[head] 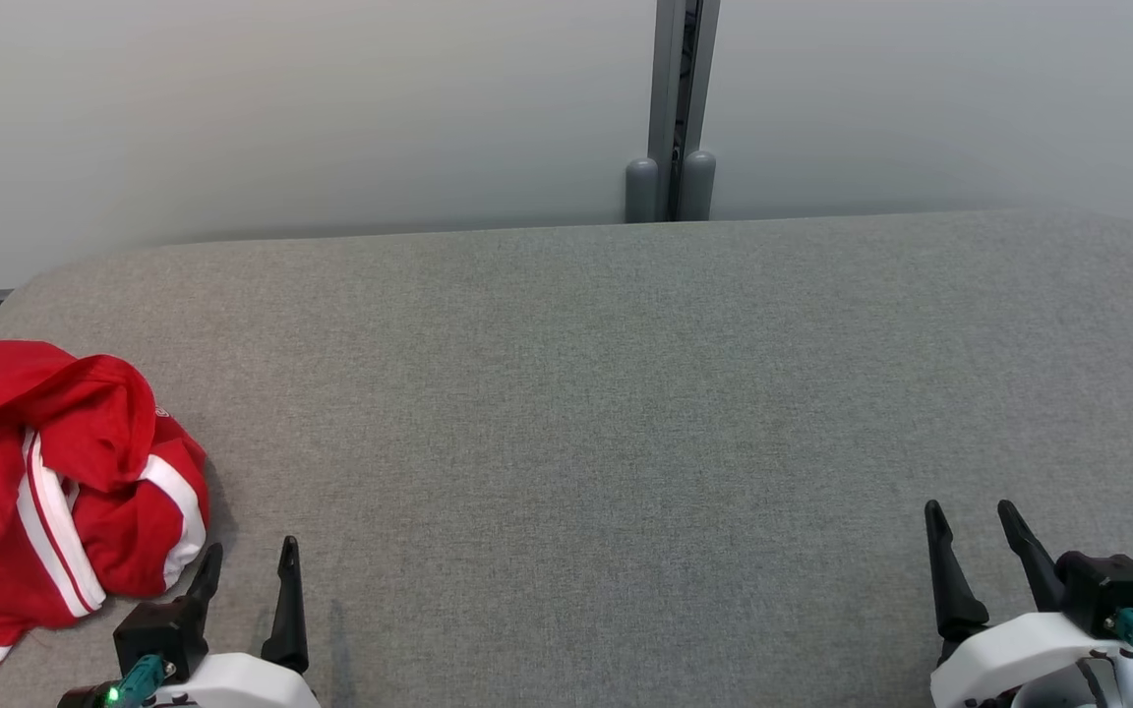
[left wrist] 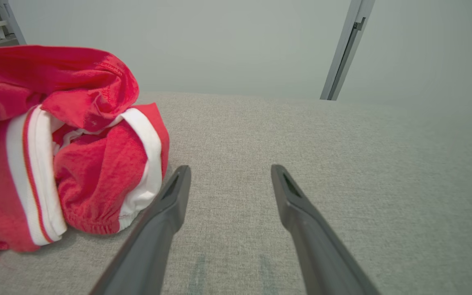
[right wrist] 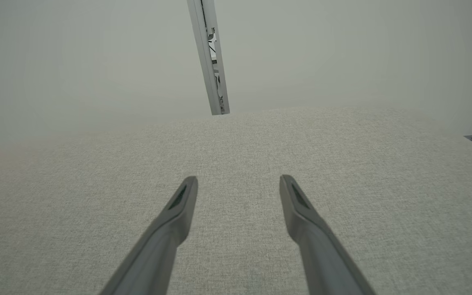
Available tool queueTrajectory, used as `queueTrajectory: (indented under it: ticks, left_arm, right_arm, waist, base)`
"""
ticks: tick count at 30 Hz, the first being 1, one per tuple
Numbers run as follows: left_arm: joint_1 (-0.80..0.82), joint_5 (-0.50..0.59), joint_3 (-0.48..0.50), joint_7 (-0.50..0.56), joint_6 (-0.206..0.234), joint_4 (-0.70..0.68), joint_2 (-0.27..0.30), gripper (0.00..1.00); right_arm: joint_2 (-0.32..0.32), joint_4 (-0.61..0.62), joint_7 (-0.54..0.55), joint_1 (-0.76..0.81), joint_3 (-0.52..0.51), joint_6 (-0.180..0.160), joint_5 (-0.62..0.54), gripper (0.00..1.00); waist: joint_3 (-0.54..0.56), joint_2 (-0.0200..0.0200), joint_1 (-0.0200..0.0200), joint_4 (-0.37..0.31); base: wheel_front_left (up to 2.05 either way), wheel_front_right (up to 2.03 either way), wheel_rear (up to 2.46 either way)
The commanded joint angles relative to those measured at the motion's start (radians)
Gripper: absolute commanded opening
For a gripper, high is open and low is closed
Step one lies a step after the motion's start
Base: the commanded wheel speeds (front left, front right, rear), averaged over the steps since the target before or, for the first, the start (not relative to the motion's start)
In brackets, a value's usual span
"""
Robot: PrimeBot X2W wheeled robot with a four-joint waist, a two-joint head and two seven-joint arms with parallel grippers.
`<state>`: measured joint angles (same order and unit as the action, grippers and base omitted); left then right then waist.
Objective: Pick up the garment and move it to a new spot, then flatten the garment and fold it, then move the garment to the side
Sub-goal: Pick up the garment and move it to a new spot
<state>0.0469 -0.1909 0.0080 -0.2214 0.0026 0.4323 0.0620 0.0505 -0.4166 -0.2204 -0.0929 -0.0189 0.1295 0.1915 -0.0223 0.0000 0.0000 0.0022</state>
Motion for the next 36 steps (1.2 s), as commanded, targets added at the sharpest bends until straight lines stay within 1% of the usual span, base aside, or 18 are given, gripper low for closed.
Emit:
queueTrajectory:
  ticks: [1,14,20,27,36]
  left_arm:
    - [-0.002,0.024,-0.002,-0.010,0.007,0.000,0.008,1.00]
    - [-0.006,0.112,0.003,-0.034,0.019,0.009,0.003,1.00]
    - [-0.002,0.152,0.005,-0.043,0.019,0.012,0.001,1.00]
    - [0.011,0.143,0.032,-0.044,0.025,0.013,-0.001,1.00]
    - [0.007,0.118,0.077,-0.044,0.034,0.028,-0.005,1.00]
  right_arm:
    - [0.004,0.005,-0.012,-0.011,-0.002,0.002,-0.023,1.00]
    - [0.003,0.010,-0.035,-0.003,-0.021,0.002,-0.121,1.00]
    - [0.002,0.003,-0.046,-0.004,-0.017,0.002,-0.159,1.00]
    - [0.003,-0.010,-0.046,-0.023,0.035,0.001,-0.137,1.00]
    - [0.003,-0.032,-0.046,-0.045,0.097,0.001,-0.115,1.00]
  waist:
    - [-0.001,0.0000,0.0000,0.000]
    - [-0.002,0.0000,0.0000,0.004]
    - [-0.007,0.0000,0.0000,0.025]
    - [-0.025,0.0000,0.0000,0.094]
    - [-0.042,0.0000,0.0000,0.248]
  base:
    - [0.00,0.00,0.00]
    - [0.00,0.00,0.00]
    - [0.00,0.00,0.00]
    - [0.00,0.00,0.00]
    - [0.00,0.00,0.00]
